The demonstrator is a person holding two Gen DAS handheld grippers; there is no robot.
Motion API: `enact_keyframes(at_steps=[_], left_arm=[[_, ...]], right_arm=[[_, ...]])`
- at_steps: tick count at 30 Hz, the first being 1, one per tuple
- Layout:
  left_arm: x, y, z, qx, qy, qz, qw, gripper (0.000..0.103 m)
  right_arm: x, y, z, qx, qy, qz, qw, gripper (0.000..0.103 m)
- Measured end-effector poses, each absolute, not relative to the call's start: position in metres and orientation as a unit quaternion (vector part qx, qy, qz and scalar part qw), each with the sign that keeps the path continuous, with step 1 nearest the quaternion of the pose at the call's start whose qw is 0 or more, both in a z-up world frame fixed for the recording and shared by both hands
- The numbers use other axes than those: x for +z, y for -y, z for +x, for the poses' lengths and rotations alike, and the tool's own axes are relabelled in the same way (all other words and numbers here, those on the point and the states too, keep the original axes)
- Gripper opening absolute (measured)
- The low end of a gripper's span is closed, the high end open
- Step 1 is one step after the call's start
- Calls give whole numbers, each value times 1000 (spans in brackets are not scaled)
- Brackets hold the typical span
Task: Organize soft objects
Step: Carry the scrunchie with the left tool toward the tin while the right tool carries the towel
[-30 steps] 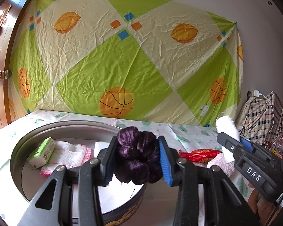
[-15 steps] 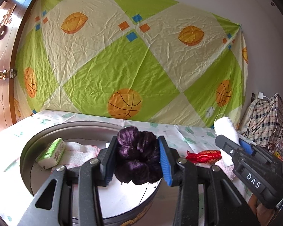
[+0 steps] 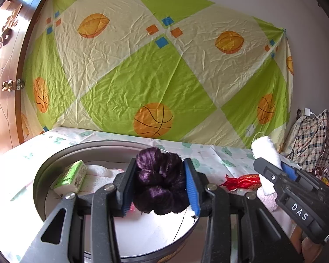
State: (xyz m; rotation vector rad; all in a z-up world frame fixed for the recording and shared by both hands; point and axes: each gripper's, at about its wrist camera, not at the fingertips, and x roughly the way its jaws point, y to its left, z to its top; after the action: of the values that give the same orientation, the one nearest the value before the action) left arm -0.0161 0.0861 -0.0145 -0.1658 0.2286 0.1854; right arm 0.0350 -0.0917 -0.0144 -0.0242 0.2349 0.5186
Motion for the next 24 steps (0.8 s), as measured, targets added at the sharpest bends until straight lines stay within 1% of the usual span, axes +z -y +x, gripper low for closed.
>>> enact_keyframes(at_steps=[24], left_arm=[[-17,-112,-23,114,-124,-94,981,40]], right_arm=[[-16,55,30,295,-123,-31,947,35]])
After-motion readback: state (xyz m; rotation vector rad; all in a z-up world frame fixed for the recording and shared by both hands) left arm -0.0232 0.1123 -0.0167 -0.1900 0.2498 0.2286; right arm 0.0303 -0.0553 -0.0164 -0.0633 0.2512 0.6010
